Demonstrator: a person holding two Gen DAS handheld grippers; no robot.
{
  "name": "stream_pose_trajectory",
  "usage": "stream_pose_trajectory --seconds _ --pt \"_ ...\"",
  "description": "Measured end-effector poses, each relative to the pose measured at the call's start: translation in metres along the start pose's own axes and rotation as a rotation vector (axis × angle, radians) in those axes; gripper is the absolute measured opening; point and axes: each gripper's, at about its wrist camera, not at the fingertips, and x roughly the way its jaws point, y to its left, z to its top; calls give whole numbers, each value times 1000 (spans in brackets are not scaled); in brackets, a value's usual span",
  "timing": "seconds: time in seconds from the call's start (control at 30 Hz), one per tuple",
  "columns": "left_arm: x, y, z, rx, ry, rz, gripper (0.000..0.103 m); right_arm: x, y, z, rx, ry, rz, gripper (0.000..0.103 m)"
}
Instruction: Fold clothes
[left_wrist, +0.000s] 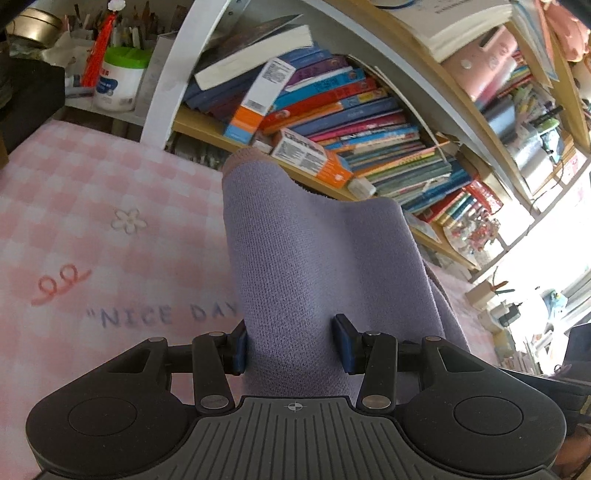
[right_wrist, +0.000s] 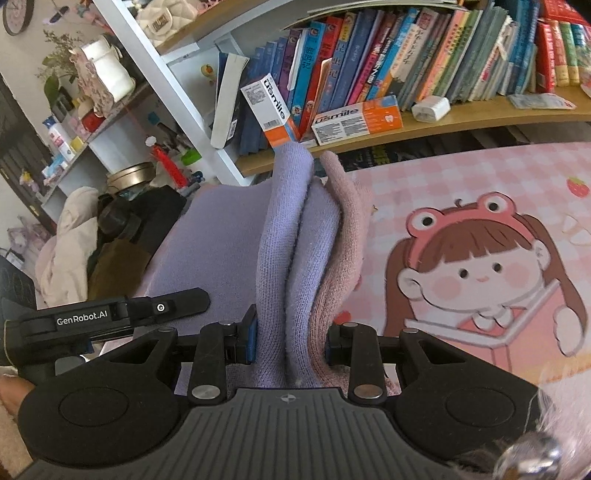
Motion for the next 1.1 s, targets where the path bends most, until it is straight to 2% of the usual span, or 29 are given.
stream_pose_trajectory --seconds 0.57,0.93,1.1 --pt "70 69 83 -7 20 63 44 121 4 54 11 -10 -29 28" --pt "98 90 93 -29 35 74 46 152 -8 61 37 -21 -36 30" --pt "103 93 90 -36 30 78 51 158 -17 60 49 -17 -30 33"
